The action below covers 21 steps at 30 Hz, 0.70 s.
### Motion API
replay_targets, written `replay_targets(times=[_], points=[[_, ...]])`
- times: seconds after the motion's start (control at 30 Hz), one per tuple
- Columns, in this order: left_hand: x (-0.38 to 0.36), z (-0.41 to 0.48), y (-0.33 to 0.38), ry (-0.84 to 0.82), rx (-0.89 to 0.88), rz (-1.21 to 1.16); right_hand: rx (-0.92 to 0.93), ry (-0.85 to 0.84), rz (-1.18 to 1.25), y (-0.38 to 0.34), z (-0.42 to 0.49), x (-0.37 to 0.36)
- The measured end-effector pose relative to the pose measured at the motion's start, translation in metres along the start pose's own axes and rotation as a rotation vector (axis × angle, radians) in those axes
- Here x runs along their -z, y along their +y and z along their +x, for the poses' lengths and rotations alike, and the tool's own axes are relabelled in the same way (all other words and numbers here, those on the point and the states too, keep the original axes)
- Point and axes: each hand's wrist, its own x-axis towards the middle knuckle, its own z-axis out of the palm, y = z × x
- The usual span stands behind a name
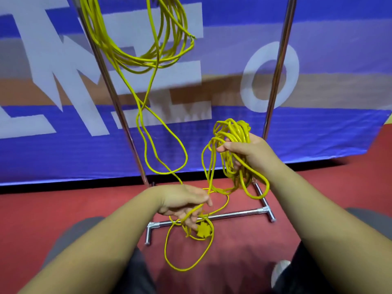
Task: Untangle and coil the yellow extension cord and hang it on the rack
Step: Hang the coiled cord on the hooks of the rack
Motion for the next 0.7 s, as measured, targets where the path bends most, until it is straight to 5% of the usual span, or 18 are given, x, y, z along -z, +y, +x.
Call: replay_targets(times=[0.13, 0.33, 0.47, 0.7], points=[[0.008, 0.003, 0.0, 0.139, -0.057, -0.361, 0.013, -0.057, -0.033, 0.008, 0.004, -0.006], [0.018, 0.02, 0.016, 0.46, -0.436, -0.787, -0.065, -0.143, -0.144, 0.009, 0.001, -0.001], [0.032, 0.022, 0.026, 0.616, -0.566, -0.711, -0.178, -0.135, -0.238, 0.015, 0.003, 0.007], [0.05, 0.002, 0.042, 0.6, -0.748, -0.692, -0.297, -0.073, -0.054, 0.022, 0.017, 0.026]])
